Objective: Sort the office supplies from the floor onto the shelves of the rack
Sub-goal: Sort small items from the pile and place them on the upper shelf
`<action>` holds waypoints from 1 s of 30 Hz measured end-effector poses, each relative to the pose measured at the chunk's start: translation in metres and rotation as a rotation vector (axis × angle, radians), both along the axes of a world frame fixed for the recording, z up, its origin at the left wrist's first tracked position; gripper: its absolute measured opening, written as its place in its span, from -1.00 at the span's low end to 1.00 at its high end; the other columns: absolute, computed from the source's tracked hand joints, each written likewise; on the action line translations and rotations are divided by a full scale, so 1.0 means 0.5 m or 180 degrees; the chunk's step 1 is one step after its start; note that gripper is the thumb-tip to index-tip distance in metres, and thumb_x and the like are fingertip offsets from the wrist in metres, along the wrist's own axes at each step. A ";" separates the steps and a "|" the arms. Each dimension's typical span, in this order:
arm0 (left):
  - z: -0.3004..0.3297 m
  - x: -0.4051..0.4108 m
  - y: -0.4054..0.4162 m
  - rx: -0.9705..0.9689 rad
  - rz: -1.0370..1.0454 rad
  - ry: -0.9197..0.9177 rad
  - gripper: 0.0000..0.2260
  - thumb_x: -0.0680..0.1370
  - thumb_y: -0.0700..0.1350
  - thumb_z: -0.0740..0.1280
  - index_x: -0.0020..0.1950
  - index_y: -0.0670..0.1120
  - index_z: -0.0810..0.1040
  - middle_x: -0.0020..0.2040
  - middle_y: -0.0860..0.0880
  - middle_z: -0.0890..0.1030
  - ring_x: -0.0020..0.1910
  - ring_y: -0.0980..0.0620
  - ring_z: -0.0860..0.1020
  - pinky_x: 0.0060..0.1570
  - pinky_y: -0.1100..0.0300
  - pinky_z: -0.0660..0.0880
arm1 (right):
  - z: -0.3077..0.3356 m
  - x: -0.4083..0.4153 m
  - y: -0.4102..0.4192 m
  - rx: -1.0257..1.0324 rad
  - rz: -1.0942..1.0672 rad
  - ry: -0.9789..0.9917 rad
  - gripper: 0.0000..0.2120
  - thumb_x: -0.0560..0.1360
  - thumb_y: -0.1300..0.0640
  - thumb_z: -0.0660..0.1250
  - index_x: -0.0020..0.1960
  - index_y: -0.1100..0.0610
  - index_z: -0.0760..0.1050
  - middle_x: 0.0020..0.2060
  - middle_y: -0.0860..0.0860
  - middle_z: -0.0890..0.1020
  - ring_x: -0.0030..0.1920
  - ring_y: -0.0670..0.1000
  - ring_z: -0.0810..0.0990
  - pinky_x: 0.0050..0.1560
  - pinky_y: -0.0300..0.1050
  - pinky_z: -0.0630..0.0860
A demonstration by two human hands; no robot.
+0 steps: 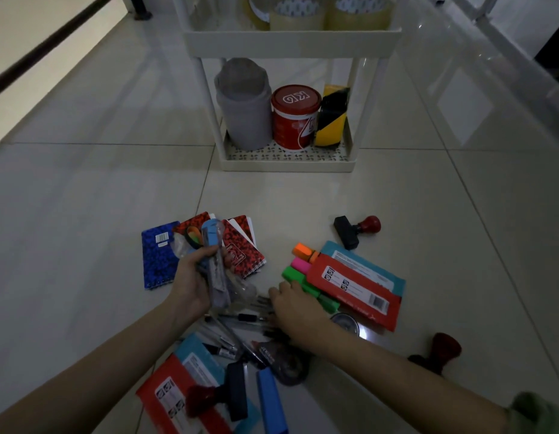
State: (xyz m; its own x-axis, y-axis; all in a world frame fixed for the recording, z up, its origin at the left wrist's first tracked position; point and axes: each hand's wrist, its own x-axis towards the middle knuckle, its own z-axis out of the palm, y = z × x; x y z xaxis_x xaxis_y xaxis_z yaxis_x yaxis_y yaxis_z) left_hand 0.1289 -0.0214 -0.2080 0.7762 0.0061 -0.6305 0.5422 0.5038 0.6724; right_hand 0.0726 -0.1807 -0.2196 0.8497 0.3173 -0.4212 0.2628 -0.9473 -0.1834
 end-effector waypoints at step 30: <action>0.169 0.010 -0.158 -0.0067 -0.0842 -0.0352 -0.78 0.59 -0.13 0.16 0.09 -0.22 0.51 -0.11 -0.16 0.55 -0.09 -0.03 0.55 -0.10 0.19 0.51 | 0.172 0.077 -0.031 0.4392 -0.2538 0.1100 -0.50 0.51 0.22 0.32 0.38 0.15 0.22 0.16 0.15 0.54 0.15 0.09 0.57 0.14 -0.06 0.54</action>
State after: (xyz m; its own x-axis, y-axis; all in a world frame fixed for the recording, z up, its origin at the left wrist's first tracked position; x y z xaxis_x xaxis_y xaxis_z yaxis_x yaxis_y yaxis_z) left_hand 0.1338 -0.1004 -0.1236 0.8131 -0.2179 -0.5398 0.5807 0.3690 0.7257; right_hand 0.1113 -0.1962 -0.1337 0.9046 0.1449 -0.4008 -0.4172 0.1084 -0.9023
